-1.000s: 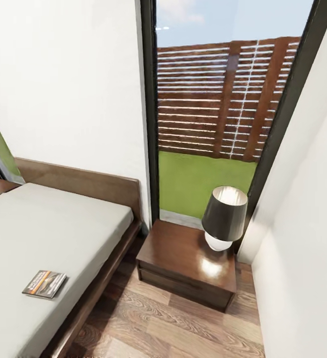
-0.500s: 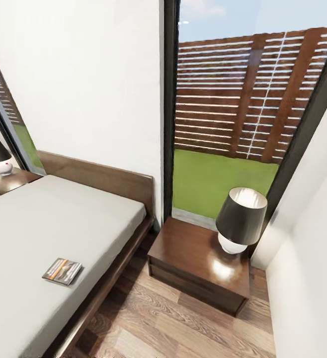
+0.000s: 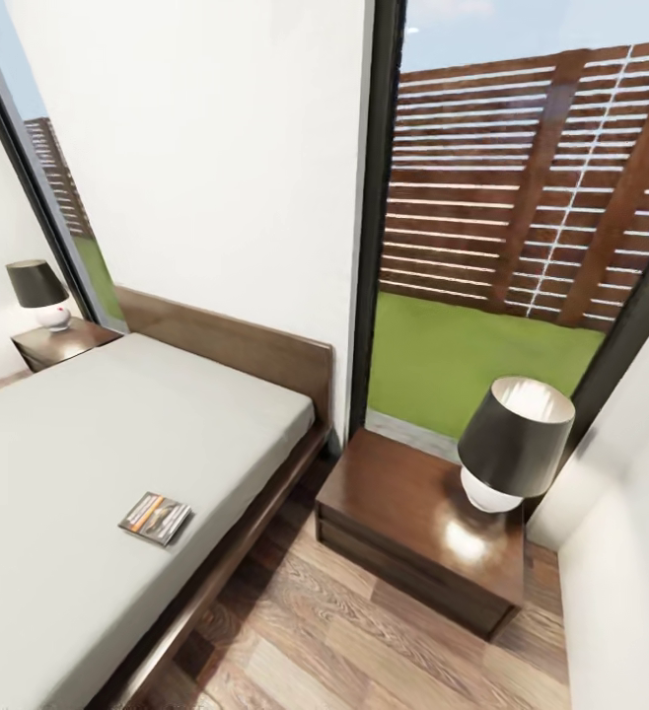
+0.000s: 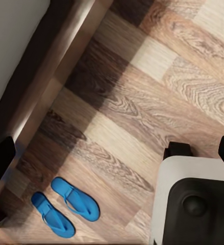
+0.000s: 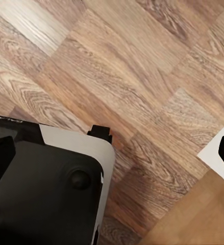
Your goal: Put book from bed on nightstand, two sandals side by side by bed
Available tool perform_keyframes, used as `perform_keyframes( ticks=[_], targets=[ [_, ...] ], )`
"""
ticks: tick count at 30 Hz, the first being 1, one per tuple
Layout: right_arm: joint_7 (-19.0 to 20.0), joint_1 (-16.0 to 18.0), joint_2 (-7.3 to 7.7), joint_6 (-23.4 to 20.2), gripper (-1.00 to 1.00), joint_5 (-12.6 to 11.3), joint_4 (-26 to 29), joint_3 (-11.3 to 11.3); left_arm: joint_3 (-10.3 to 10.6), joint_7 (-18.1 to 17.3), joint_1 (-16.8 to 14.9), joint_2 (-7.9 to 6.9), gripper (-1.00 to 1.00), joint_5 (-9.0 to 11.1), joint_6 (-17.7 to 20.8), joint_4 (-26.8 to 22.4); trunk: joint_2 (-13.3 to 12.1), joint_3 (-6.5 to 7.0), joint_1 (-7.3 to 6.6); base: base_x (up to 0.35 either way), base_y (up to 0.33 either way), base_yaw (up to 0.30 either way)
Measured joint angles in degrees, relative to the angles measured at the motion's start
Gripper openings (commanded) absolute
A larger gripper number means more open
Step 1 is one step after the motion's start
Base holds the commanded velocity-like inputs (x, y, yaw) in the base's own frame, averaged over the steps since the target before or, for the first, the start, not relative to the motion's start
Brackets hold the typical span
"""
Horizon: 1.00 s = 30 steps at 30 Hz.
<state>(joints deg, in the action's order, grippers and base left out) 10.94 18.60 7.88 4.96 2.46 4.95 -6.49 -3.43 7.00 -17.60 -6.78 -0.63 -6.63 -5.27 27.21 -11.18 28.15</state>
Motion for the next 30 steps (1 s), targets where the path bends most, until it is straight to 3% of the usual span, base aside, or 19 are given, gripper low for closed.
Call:
perform_keyframes(
  ticks=[11,30],
  targets=[
    [0.0,-0.01,0.0,0.0,1.0,0.0,-0.04,0.0,0.0,0.0,0.0,0.08,1.0,0.0,0.0,0.01,0.0,-0.71,-0.02,0.203,-0.039,0.206],
    [-0.01,-0.02,-0.33,0.0,1.0,0.01,-0.24,0.0,0.02,-0.01,0.0,0.3,1.0,0.06,-0.02,0.01,0.0,-1.92,-0.01,0.223,-0.177,0.208]
  ],
)
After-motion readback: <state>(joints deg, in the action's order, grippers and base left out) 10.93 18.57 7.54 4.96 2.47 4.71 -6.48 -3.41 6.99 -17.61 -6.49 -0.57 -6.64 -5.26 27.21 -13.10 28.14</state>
